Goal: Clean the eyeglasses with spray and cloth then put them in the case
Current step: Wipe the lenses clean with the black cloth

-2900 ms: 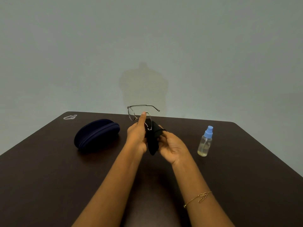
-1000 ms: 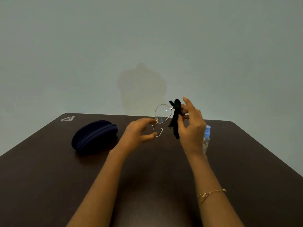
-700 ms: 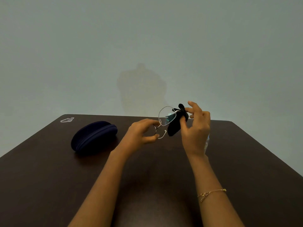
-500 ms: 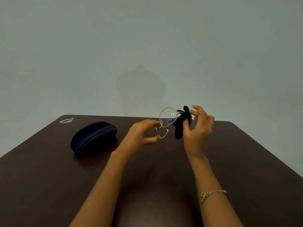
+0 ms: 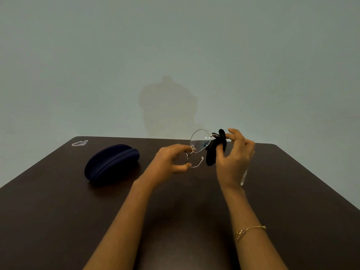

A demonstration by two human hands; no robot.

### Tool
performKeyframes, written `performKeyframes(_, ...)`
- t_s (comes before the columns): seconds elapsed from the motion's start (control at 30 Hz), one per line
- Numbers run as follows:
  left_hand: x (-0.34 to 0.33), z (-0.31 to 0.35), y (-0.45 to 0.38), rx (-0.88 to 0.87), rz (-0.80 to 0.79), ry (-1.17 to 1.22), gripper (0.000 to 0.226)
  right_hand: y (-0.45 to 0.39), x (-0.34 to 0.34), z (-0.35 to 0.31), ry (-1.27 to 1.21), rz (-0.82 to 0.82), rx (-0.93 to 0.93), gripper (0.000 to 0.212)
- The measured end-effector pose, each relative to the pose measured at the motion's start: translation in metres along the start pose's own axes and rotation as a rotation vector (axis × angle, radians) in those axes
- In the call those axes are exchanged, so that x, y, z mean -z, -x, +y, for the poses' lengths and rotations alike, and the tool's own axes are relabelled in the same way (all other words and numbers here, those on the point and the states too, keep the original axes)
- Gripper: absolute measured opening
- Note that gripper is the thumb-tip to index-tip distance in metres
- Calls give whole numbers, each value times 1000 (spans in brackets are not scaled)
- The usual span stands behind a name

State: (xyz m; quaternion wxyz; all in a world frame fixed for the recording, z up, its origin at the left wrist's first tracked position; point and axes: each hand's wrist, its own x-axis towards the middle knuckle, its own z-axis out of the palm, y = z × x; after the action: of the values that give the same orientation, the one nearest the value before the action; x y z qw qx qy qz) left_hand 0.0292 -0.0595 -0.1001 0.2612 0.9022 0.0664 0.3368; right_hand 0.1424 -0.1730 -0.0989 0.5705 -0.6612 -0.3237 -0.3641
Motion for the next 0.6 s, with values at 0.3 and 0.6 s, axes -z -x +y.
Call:
performKeyframes(0.3,9,9,1,86,-37,197,42,1,2,5,-23,-24,18,31)
performKeyframes(0.6,15,1,-2,284,286,86,55,-3,-1,13,-123,6,-236,23)
